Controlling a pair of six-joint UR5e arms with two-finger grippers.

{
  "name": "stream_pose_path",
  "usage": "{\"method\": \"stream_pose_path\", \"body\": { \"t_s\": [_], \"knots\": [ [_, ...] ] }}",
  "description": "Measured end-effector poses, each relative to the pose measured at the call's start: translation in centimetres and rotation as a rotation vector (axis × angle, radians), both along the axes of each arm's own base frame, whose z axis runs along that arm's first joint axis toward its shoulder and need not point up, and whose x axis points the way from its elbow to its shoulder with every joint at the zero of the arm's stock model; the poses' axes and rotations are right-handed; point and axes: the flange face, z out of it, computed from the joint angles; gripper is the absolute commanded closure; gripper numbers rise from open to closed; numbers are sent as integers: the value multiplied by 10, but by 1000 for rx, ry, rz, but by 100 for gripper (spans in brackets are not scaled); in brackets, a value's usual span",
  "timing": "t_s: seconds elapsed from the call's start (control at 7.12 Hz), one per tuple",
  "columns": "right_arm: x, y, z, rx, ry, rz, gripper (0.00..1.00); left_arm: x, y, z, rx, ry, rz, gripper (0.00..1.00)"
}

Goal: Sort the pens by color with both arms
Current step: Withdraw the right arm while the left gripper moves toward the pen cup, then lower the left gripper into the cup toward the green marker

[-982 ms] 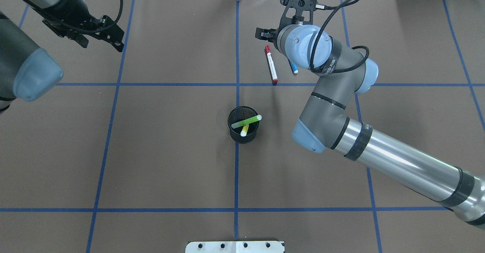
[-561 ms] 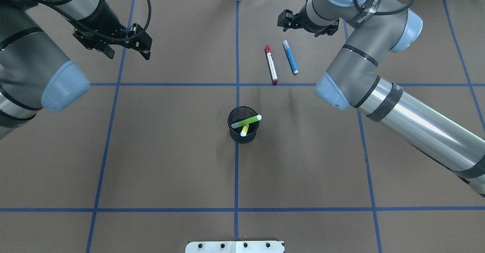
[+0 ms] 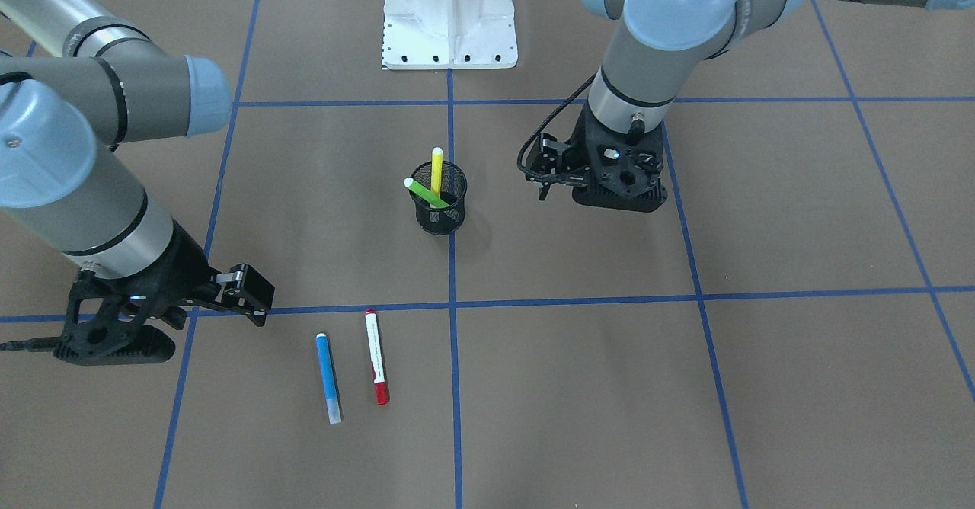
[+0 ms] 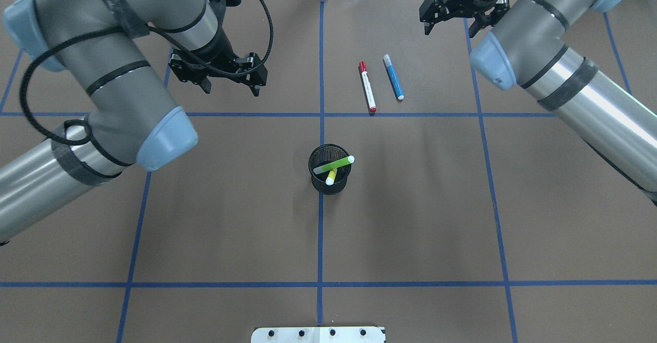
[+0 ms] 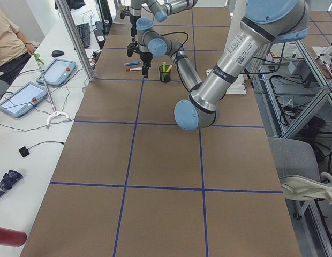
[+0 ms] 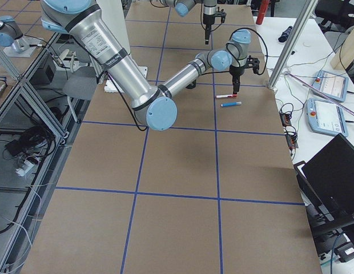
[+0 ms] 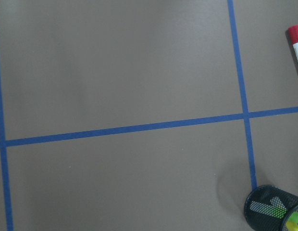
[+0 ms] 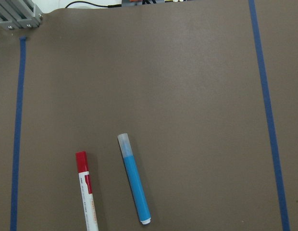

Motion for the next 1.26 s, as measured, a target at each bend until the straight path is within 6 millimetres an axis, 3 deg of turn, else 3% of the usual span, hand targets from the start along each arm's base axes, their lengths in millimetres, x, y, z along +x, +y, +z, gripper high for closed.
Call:
{"method": "stream_pose_path", "body": {
  "t_s": [0.42,0.7,0.98,1.26],
  "knots": [
    [55,-26,21,-10,-69,-86,0,55,2,-46,-31,-73,2,1],
    [91,-40,43,5,-103,-123,0,104,8,-93,-60,-134,7,1],
    [104,-43,51,8,-109,-125,0,161,30,-130,-84,-196,19,1],
    [108,-44,53,9,-109,-122,0,213,52,-140,-91,-269,21,1]
  ]
}}
